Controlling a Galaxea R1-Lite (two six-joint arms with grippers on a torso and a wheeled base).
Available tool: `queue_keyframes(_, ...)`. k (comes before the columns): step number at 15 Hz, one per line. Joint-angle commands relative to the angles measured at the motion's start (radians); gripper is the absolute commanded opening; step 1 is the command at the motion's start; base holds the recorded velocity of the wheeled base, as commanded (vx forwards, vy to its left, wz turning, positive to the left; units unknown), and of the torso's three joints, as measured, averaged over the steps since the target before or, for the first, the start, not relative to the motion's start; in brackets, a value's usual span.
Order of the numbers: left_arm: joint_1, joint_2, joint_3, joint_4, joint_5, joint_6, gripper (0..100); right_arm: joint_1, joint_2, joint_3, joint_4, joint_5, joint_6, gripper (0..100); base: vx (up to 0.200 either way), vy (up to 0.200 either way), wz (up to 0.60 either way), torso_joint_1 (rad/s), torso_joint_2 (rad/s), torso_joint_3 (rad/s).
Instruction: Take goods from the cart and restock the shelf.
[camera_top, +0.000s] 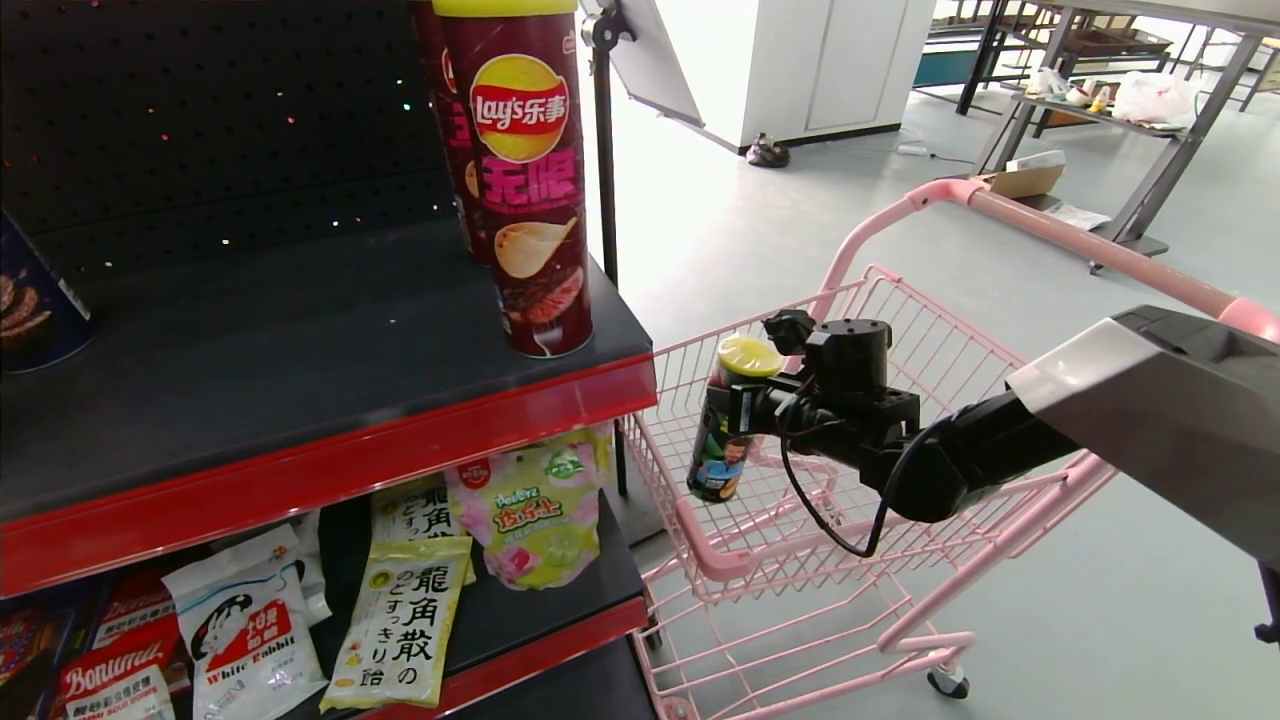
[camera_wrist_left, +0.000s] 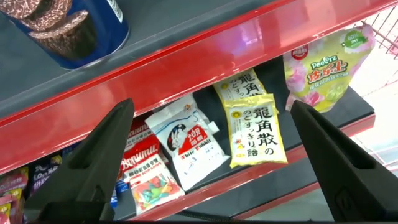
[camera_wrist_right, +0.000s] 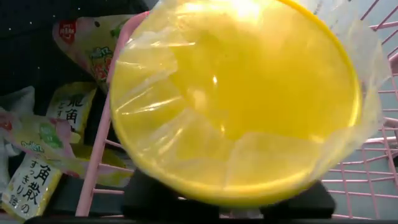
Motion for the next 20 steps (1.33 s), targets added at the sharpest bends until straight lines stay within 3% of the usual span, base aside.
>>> queue_keyframes(1,0.0,0.0,-0.002,0.0,0.0,0.001,100,0.002,0.02,-0.002,-0.003,0.0,0.003,0,0.0,0.0,0.0,0.0,0.0,0.0)
queue_keyframes(6,0.0,-0.011,0.002,-0.002,0.002,0.001,100,-0.005,-0.091,0.04,0.01,-0.027,-0.009,0,0.0,0.0,0.0,0.0,0.0,0.0)
queue_keyframes(10,-0.001,-0.026,0.006,-0.003,-0.007,0.001,100,-0.06,-0.341,0.135,0.034,-0.032,-0.144,0,0.0,0.0,0.0,0.0,0.0,0.0)
queue_keyframes(13,-0.001,-0.066,0.026,-0.002,-0.015,0.001,100,-0.074,-0.634,0.257,0.149,-0.112,-0.186,0,0.0,0.0,0.0,0.0,0.0,0.0)
queue_keyframes(15,-0.003,-0.079,0.031,-0.003,-0.027,-0.007,100,-0.121,-0.807,0.323,0.264,-0.221,-0.236,0,0.0,0.0,0.0,0.0,0.0,0.0)
queue_keyframes(20,-0.003,-0.066,0.032,-0.003,-0.027,-0.002,100,-0.226,-1.227,0.489,0.585,-0.222,-0.255,0,0.0,0.0,0.0,0.0,0.0,0.0)
